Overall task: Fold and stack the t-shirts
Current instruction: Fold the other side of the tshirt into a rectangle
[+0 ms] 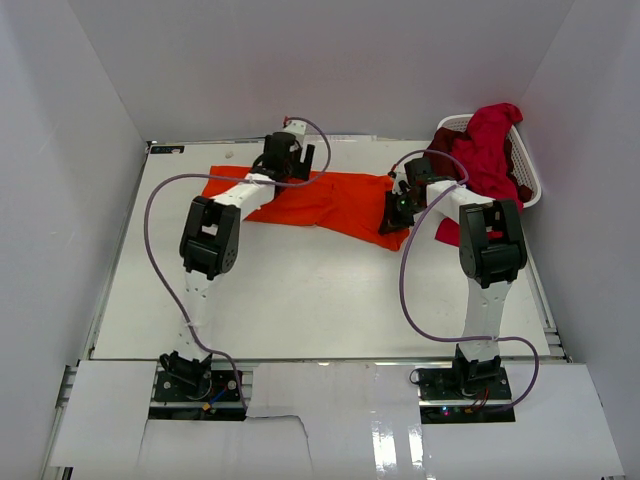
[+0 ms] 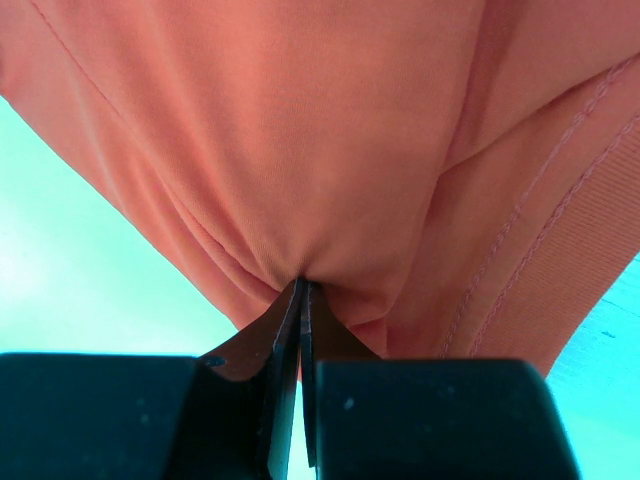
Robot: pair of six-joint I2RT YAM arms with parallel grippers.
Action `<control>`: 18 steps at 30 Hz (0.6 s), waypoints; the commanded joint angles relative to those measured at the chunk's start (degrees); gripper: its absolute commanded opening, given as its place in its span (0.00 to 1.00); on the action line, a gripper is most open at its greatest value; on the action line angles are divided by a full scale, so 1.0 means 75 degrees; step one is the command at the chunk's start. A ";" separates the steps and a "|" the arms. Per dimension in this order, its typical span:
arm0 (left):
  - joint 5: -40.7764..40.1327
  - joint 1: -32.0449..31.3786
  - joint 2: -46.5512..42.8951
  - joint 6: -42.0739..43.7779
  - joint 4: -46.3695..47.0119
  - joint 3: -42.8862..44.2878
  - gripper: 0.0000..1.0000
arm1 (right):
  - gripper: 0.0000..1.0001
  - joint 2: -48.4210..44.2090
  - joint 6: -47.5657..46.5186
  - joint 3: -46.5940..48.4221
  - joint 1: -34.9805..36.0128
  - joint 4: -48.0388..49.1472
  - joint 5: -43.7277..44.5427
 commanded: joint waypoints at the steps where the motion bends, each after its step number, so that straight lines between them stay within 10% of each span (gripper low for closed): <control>1: 0.0532 0.0825 -0.1416 -0.1225 -0.1447 0.0149 0.98 | 0.08 0.0161 -0.0343 -0.0032 0.0064 -0.0526 0.0727; 18: 0.0964 0.1752 -0.3282 -0.1636 -0.2236 -0.2182 0.98 | 0.09 -0.0296 -0.0660 -0.0442 -0.0429 -0.1007 0.1782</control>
